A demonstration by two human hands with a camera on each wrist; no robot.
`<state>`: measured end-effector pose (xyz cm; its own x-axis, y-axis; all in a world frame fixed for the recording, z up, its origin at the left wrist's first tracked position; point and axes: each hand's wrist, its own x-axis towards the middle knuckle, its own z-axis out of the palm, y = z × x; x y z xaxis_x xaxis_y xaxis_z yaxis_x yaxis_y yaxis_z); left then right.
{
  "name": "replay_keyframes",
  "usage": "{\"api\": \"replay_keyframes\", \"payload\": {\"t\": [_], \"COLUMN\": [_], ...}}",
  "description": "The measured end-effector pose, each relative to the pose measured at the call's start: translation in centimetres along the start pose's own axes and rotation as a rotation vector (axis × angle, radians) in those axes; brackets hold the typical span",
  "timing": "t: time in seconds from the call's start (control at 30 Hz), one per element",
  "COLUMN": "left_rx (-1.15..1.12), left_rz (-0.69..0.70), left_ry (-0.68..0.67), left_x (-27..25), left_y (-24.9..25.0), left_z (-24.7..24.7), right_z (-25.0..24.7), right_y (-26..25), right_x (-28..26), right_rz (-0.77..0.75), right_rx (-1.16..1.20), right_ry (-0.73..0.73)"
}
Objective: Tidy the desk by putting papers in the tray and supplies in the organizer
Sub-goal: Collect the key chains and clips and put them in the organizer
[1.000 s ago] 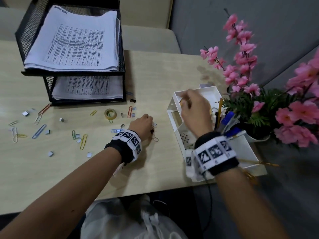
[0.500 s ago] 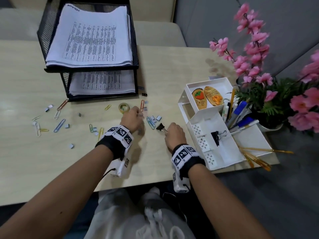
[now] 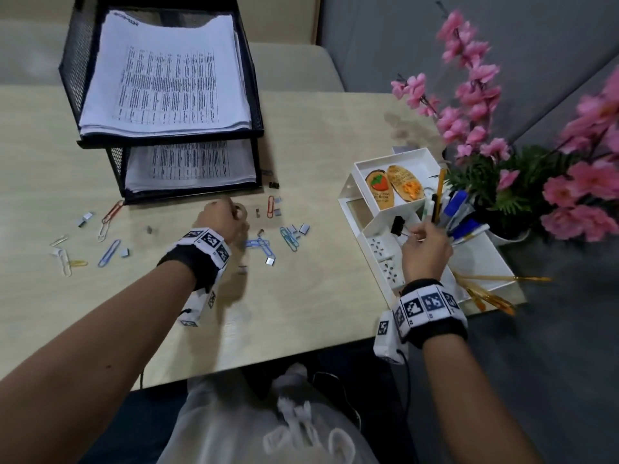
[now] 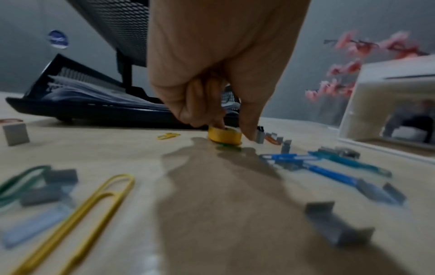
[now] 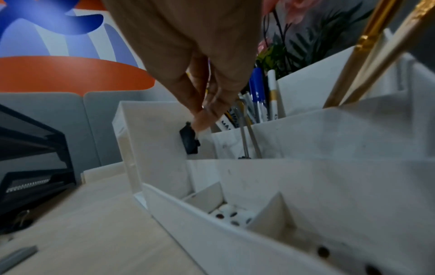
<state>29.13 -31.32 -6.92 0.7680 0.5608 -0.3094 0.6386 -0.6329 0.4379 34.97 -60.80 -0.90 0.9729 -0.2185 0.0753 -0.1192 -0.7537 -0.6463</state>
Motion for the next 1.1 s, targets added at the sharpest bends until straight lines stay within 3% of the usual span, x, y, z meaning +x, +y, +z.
{"api": "replay_keyframes", "payload": {"t": [0.07, 0.17, 0.23, 0.33, 0.4, 0.47, 0.53, 0.63, 0.73, 0.83, 0.97, 1.1], "left_rx": [0.110, 0.041, -0.123, -0.502, -0.640, -0.633, -0.582, -0.607, -0.692, -0.980, -1.287, -1.396], "left_rz": [0.053, 0.119, 0.178, 0.244, 0.239, 0.284, 0.330, 0.283, 0.074, -0.213, -0.474, -0.537], "left_ry": [-0.039, -0.013, -0.034, -0.288, -0.413, -0.458, -0.446, -0.374, -0.330, -0.372, -0.449, -0.452], "left_x": [-0.2, -0.4, -0.7, -2.3, -3.2, -3.9, -4.2, -4.1, -4.0, -3.9, -4.4, -5.4], "left_y": [-0.5, -0.5, 0.3, 2.7, 3.9, 4.8, 5.4, 5.1, 3.9, 2.6, 1.0, 0.0], "left_z": [0.3, 0.4, 0.1, -0.4, -0.3, 0.0, 0.5, 1.2, 1.1, 1.0, 0.6, 0.2], "right_z": [0.2, 0.8, 2.1, 4.6, 5.8, 6.4, 6.4, 5.9, 4.4, 2.8, 2.4, 3.2], "right_y": [-0.4, -1.9, -3.1, -4.9, -5.5, -5.7, -5.5, -4.5, -2.7, -0.8, 0.9, 0.0], "right_x": [-0.5, -2.2, -3.7, -5.5, -6.1, -6.4, -6.4, -5.8, -4.1, -2.8, -1.9, -3.0], "right_rz": [-0.009, -0.090, -0.122, -0.044, 0.047, 0.103, 0.150, 0.190, 0.232, 0.274, 0.315, 0.185], "right_rx": [-0.029, 0.020, 0.135, 0.327, 0.417, 0.442, 0.465, 0.473, 0.384, 0.279, 0.204, 0.137], "right_ry": [0.003, -0.010, -0.192, -0.511, -0.621, -0.646, -0.604, -0.463, -0.230, -0.056, -0.023, 0.002]}}
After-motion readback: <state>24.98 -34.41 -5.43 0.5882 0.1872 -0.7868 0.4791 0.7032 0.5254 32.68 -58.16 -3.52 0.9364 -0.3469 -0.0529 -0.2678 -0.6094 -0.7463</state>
